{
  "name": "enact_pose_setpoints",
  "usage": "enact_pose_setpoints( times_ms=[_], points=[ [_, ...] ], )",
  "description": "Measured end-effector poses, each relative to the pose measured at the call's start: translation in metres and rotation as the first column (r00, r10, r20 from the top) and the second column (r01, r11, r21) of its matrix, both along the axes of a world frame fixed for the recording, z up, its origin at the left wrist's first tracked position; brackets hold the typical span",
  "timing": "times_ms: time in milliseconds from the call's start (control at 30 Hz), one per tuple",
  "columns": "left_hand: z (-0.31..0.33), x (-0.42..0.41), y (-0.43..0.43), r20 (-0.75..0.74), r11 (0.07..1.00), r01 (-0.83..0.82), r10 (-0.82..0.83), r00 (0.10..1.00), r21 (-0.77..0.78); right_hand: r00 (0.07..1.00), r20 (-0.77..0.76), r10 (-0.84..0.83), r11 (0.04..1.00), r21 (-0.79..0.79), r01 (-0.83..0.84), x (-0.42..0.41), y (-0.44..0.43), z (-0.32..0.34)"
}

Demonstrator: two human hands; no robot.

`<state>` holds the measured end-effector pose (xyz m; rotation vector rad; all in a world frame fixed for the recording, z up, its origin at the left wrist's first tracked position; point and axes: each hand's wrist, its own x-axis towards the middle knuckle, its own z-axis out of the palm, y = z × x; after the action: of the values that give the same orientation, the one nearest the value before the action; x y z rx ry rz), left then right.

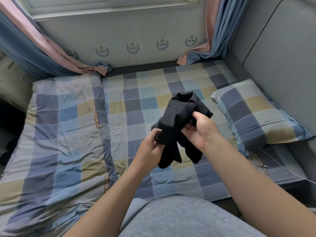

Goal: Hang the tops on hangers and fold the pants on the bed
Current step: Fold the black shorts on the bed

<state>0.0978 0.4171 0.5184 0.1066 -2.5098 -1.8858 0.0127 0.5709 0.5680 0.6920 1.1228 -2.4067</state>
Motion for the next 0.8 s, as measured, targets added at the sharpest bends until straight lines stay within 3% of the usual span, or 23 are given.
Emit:
enact_pose_setpoints(
  times_ms=[133, 233, 367, 500, 567, 633, 700, 800],
  points=[
    [0.014, -0.007, -0.007, 0.064, 0.974, -0.094, 0.083, 0.995, 0.207, 0.998, 0.067, -0.011, 1.0, 0.0, 0.011, 0.0, 0.005, -0.013],
    [0.026, -0.009, -0.01, 0.157, 0.908, -0.233, 0.189, 0.969, 0.348, 0.982, 0.045, 0.182, 0.974, 0.132, -0.186, 0.006, 0.011, -0.025],
    [0.035, -0.011, -0.015, 0.251, 0.813, -0.329, 0.232, 0.94, 0.48, 0.894, -0.03, 0.447, 0.787, 0.49, -0.376, 0.024, 0.014, -0.035],
    [0.043, -0.015, -0.012, 0.324, 0.744, -0.368, 0.212, 0.922, 0.558, 0.68, -0.137, 0.721, 0.614, 0.582, -0.534, 0.05, 0.0, -0.044],
    [0.045, -0.016, -0.009, 0.333, 0.72, -0.364, 0.192, 0.923, 0.591, 0.616, -0.125, 0.778, 0.513, 0.693, -0.507, 0.054, -0.007, -0.053],
    [0.044, -0.016, -0.01, 0.326, 0.703, -0.355, 0.183, 0.928, 0.616, 0.631, -0.093, 0.77, 0.431, 0.805, -0.407, 0.048, -0.006, -0.063],
    [0.04, -0.013, -0.014, 0.318, 0.744, -0.379, 0.233, 0.919, 0.551, 0.679, -0.08, 0.73, 0.4, 0.855, -0.329, 0.04, 0.002, -0.071],
    [0.027, -0.012, -0.029, 0.324, 0.911, -0.389, 0.33, 0.886, 0.135, 0.748, -0.157, 0.645, 0.457, 0.863, -0.214, 0.025, 0.014, -0.069]
  ],
)
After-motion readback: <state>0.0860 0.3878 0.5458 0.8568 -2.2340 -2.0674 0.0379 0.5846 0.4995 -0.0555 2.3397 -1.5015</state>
